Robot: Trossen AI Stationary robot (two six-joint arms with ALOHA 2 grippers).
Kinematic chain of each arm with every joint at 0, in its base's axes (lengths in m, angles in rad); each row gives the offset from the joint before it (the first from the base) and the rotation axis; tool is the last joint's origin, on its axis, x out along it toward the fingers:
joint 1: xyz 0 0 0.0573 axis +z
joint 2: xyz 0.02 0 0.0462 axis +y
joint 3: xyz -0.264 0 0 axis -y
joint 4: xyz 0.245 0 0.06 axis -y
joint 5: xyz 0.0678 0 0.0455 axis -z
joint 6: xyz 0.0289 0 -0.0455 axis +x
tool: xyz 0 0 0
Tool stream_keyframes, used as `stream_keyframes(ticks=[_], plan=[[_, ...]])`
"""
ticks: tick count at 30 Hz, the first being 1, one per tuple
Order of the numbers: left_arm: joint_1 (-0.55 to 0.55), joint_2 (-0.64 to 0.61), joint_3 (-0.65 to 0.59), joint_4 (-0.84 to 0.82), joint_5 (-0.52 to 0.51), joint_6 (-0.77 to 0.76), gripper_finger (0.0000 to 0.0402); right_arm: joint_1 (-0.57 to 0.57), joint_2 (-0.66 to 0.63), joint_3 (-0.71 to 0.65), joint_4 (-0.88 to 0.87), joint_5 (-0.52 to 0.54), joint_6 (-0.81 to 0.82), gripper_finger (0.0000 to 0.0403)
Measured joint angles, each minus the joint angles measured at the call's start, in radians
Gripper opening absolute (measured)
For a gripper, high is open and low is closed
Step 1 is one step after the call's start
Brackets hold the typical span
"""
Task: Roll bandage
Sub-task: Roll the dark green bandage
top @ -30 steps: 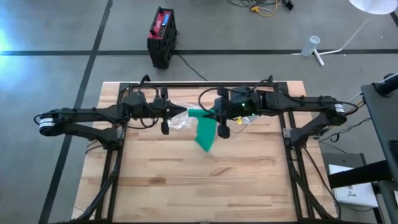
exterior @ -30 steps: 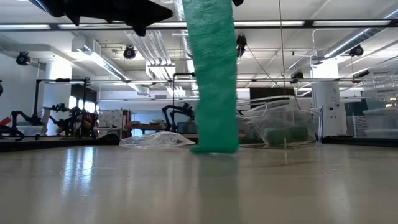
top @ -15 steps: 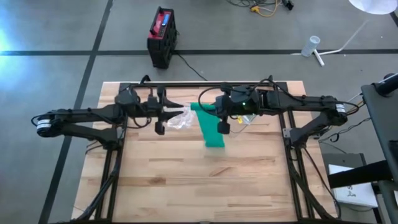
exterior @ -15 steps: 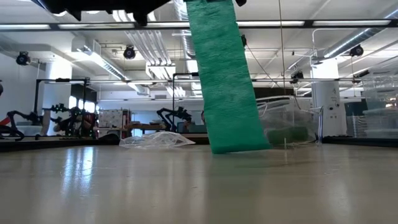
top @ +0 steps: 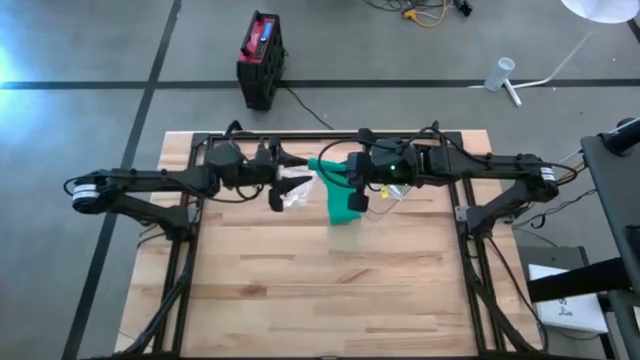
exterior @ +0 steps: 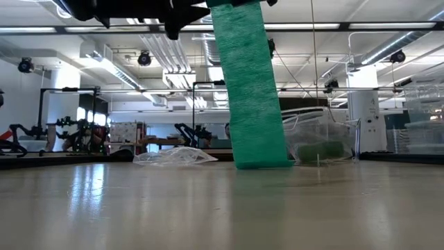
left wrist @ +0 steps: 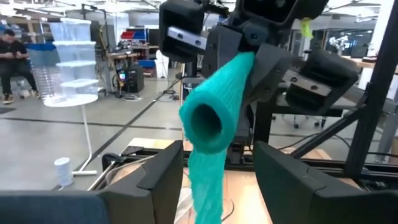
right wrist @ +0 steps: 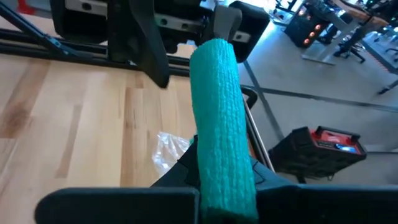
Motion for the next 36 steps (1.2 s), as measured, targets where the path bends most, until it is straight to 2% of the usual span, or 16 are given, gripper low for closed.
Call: stream_keyframes(ticks=[6,11,16,18,21,24,27,30,36], plan=[[-0.001,0.027,0.019,-0.001,0.029,-0.001,0.0159,-0.003,0.000,0.000,-0.036,-0.001,-0.029,0.0018],[-0.001,-0.015,0.014,-0.042,0.041,0.039,0.0144,-0.005,0.000,0.000,-0.118,-0.002,-0.128,0.0018],[-0.033,-0.060,-0.019,-0.035,0.203,0.124,0.0142,-0.014,-0.049,-0.002,-0.101,-0.188,-0.197,0.0018],[-0.060,-0.067,-0.028,-0.008,0.220,0.131,0.0144,-0.018,-0.065,-0.003,-0.064,-0.224,-0.202,0.0018],[-0.098,-0.071,-0.043,0.030,0.213,0.149,0.0146,-0.022,-0.073,-0.014,-0.017,-0.273,-0.211,0.0018],[-0.129,-0.070,-0.064,0.091,0.155,0.155,0.0142,-0.019,-0.071,-0.017,0.020,-0.323,-0.205,0.0018],[-0.139,-0.076,-0.092,0.183,0.097,0.158,0.0133,-0.020,-0.053,-0.018,0.023,-0.314,-0.191,0.0018],[-0.138,-0.076,-0.098,0.196,0.040,0.145,0.0125,-0.021,-0.028,-0.022,0.021,-0.278,-0.186,0.0018],[-0.134,-0.076,-0.099,0.165,0.033,0.128,0.0131,-0.020,-0.009,-0.021,0.045,-0.227,-0.185,0.0018]])
